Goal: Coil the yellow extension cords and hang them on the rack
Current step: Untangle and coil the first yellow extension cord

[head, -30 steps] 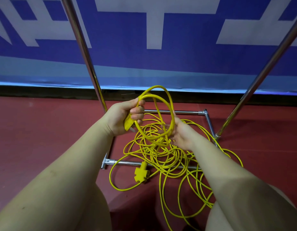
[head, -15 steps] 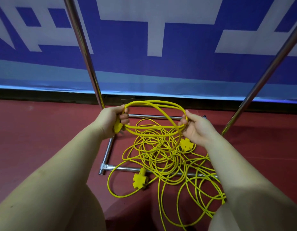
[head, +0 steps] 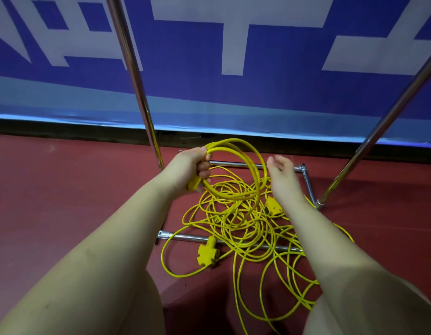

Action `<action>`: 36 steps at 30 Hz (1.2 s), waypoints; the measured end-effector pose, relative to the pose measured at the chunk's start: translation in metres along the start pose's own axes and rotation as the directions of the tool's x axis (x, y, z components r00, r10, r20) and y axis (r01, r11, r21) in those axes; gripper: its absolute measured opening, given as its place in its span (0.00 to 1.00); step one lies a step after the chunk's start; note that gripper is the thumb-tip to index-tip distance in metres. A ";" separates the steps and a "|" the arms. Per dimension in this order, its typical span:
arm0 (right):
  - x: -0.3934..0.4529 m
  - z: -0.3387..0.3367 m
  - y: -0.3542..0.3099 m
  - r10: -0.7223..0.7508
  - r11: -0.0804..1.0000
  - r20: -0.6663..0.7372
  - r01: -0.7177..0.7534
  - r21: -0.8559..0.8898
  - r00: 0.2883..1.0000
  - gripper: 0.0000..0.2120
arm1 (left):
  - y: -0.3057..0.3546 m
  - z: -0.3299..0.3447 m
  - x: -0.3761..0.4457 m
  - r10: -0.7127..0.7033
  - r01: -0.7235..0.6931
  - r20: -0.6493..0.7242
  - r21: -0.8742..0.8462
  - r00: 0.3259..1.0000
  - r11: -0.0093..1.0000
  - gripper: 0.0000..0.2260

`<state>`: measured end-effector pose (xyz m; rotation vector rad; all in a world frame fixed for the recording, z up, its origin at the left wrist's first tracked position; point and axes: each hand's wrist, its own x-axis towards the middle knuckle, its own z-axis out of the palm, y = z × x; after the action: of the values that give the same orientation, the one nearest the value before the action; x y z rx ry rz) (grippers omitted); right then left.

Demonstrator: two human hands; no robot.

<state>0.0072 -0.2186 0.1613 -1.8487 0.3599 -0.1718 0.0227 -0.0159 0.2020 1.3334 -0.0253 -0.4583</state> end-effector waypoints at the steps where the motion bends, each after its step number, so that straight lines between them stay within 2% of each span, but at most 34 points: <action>1: -0.005 0.003 -0.003 -0.078 0.997 0.047 0.079 -0.009 0.996 0.18 | 0.000 0.001 0.000 0.001 -0.001 0.011 0.007 1.000 1.000 0.15; 2: -0.009 0.006 -0.004 -0.121 0.992 0.131 0.124 -0.013 0.984 0.16 | 0.000 0.002 0.000 0.002 -0.002 0.021 0.020 1.000 1.000 0.15; 4: -0.017 0.013 -0.002 -0.116 0.984 0.306 0.152 -0.097 0.945 0.11 | -0.001 0.003 0.000 0.019 -0.019 0.008 0.054 1.000 0.998 0.14; 8: -0.016 0.011 0.006 -0.042 0.900 0.458 0.233 -0.369 0.888 0.06 | -0.003 0.006 0.002 0.142 -0.098 -0.180 0.237 0.973 0.967 0.15; 10: -0.014 0.008 0.006 -0.063 0.848 0.453 0.287 -0.446 0.889 0.06 | -0.004 0.004 0.004 0.191 -0.091 -0.292 0.324 0.937 0.942 0.15; 12: -0.012 0.005 0.004 -0.239 0.787 0.332 0.382 -0.484 0.913 0.07 | -0.005 0.000 0.007 0.228 -0.066 -0.386 0.391 0.894 0.918 0.15; 13: -0.013 0.003 0.001 -0.302 0.787 0.278 0.403 -0.466 0.912 0.07 | -0.005 -0.001 0.008 0.252 -0.051 -0.421 0.432 0.871 0.901 0.15; 14: -0.012 0.001 -0.001 -0.292 0.812 0.264 0.384 -0.440 0.919 0.07 | -0.005 -0.002 0.009 0.274 -0.033 -0.446 0.477 0.852 0.878 0.15; 16: -0.010 -0.001 -0.002 -0.085 0.845 0.368 0.263 -0.466 0.926 0.11 | -0.007 0.001 0.009 0.314 -0.007 -0.467 0.549 0.826 0.836 0.15; 18: -0.009 -0.002 0.003 0.132 0.771 0.483 0.216 -0.599 0.866 0.13 | -0.007 0.009 0.010 0.356 -0.014 -0.461 0.596 0.813 0.803 0.14; 20: -0.010 -0.005 0.000 0.177 0.764 0.499 0.201 -0.613 0.848 0.09 | -0.006 0.017 0.011 0.392 -0.038 -0.446 0.621 0.805 0.783 0.13; 22: -0.012 -0.009 -0.016 0.105 0.868 0.468 0.150 -0.474 0.877 0.06 | 0.001 0.025 0.009 0.451 -0.077 -0.413 0.664 0.791 0.743 0.12; 24: -0.016 -0.017 -0.044 0.011 0.961 0.391 0.099 -0.258 0.920 0.07 | 0.012 0.035 0.002 0.544 -0.165 -0.345 0.712 0.765 0.683 0.11; 27: -0.027 -0.026 -0.082 -0.029 0.993 0.280 -0.005 0.119 0.960 0.08 | 0.021 0.048 -0.007 0.622 -0.314 -0.195 0.727 0.758 0.610 0.09; 29: -0.036 -0.028 -0.102 0.018 0.935 0.272 -0.112 0.335 0.962 0.09 | 0.025 0.052 -0.013 0.618 -0.376 -0.107 0.709 0.779 0.597 0.09; 32: -0.044 -0.030 -0.124 0.115 0.796 0.266 -0.249 0.552 0.957 0.11 | 0.033 0.054 -0.022 0.608 -0.452 0.006 0.675 0.794 0.583 0.09; 36: -0.041 -0.041 -0.131 0.167 0.611 0.223 -0.279 0.741 0.960 0.12 | 0.042 0.058 -0.022 0.506 -0.476 0.139 0.611 0.851 0.633 0.08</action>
<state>-0.0230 -0.2068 0.3013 -0.9335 0.3485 -0.0127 0.0000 -0.0555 0.2614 1.9173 -0.5448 0.0813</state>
